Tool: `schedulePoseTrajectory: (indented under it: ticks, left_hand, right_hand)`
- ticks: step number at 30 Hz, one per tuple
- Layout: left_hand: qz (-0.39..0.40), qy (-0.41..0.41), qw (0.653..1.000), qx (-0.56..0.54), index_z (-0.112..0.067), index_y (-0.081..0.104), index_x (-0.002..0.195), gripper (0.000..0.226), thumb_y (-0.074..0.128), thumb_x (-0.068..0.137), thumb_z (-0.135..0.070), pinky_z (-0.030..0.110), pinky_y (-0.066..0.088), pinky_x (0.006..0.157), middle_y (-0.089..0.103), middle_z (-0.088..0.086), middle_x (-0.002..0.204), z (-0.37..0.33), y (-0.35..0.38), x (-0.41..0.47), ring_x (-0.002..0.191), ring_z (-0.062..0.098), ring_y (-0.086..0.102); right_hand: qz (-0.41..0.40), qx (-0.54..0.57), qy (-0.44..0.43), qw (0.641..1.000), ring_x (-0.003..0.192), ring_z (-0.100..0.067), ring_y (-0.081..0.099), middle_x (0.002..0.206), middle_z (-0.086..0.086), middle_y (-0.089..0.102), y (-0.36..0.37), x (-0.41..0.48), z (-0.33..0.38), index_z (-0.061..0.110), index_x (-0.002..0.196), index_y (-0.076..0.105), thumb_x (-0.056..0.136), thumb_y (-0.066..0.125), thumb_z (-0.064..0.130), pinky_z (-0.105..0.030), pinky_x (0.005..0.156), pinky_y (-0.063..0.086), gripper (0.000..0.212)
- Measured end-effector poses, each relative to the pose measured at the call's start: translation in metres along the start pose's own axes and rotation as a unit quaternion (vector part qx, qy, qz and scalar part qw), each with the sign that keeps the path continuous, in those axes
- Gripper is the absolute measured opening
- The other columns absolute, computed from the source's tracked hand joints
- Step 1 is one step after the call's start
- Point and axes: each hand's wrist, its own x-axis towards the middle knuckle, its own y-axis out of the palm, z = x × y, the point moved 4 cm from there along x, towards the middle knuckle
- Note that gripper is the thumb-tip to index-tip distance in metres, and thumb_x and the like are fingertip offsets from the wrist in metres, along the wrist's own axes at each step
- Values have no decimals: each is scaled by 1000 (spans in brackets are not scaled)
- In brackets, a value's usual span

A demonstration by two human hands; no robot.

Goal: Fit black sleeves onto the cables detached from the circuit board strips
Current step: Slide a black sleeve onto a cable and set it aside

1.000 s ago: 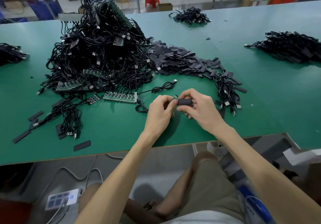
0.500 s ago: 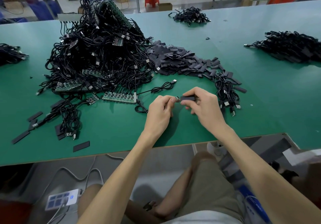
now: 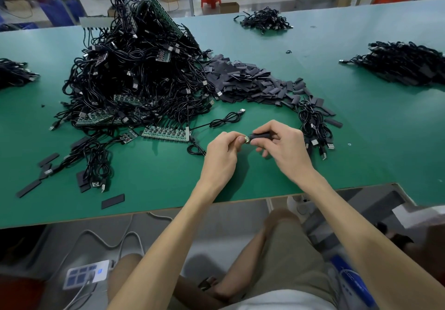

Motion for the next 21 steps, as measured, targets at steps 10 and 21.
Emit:
schedulePoseTrajectory:
  ticks: [10, 21]
  left_hand:
    - [-23, 9, 1000, 2, -15, 75, 95, 25, 53, 106, -15, 29, 38, 65, 59, 7, 80, 2, -2, 0, 65, 18, 51]
    - [-12, 39, 999, 9, -13, 77, 96, 22, 56, 104, -13, 24, 41, 65, 57, 2, 79, -2, -2, -1, 62, 14, 53]
  right_hand:
    - [29, 6, -11, 1000, 59, -18, 70, 79, 1, 75, 3, 0, -2, 15, 91, 71, 84, 79, 0, -27, 57, 58, 19]
    - [24, -21, -17, 999, 58, -11, 68, 78, 1, 72, 4, -1, -2, 10, 94, 71, 86, 79, 4, -28, 57, 58, 13]
